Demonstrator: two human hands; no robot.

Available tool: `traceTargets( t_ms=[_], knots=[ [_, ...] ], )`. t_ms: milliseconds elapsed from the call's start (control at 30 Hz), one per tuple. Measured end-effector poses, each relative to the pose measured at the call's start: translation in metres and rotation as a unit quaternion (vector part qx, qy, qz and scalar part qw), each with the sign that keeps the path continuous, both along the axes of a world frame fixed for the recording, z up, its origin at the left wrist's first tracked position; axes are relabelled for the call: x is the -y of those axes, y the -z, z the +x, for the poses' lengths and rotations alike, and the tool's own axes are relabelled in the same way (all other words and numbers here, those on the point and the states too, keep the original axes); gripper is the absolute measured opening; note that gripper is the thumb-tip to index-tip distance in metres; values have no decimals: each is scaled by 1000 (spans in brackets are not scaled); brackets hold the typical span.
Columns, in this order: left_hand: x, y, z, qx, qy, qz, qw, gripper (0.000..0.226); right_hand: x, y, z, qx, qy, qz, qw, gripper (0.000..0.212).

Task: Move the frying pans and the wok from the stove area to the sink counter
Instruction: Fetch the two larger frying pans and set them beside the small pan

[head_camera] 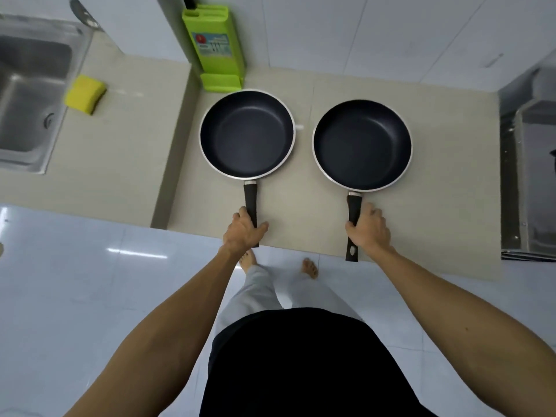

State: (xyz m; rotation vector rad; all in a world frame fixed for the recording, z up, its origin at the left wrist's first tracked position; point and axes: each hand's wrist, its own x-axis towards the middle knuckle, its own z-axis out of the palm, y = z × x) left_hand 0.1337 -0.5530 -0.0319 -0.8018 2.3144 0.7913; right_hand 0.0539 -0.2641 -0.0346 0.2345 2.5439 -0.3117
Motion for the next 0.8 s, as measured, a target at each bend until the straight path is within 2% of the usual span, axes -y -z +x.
traceTargets(
  t_ms=[100,200,300,400,433,467,567,700,800],
  knots=[
    [-6,16,-2,1,-68,25,997,70,-15,21,14,18,49,-42,998,53],
    [-6,33,-12,-24,-167,97,981,51,-18,37,15,64,117,-167,977,46],
    [-5,42,-17,-52,-293,202,933,30,-17,48,15,99,182,-250,946,42],
    [-1,50,-19,-45,-365,295,882,17,-18,59,20,120,251,-303,912,49],
    [2,49,-19,-40,-385,328,862,15,-19,61,20,134,288,-330,889,50],
    [4,47,-20,-33,-392,345,852,15,-19,61,18,156,327,-358,861,53],
    [9,42,-18,-26,-376,358,855,22,-16,56,16,216,398,-423,785,58],
    [8,20,-22,-24,-378,398,835,35,-9,44,15,221,405,-458,760,56],
    [4,1,-27,-33,-398,395,827,36,0,29,13,207,429,-484,734,53]
  ],
)
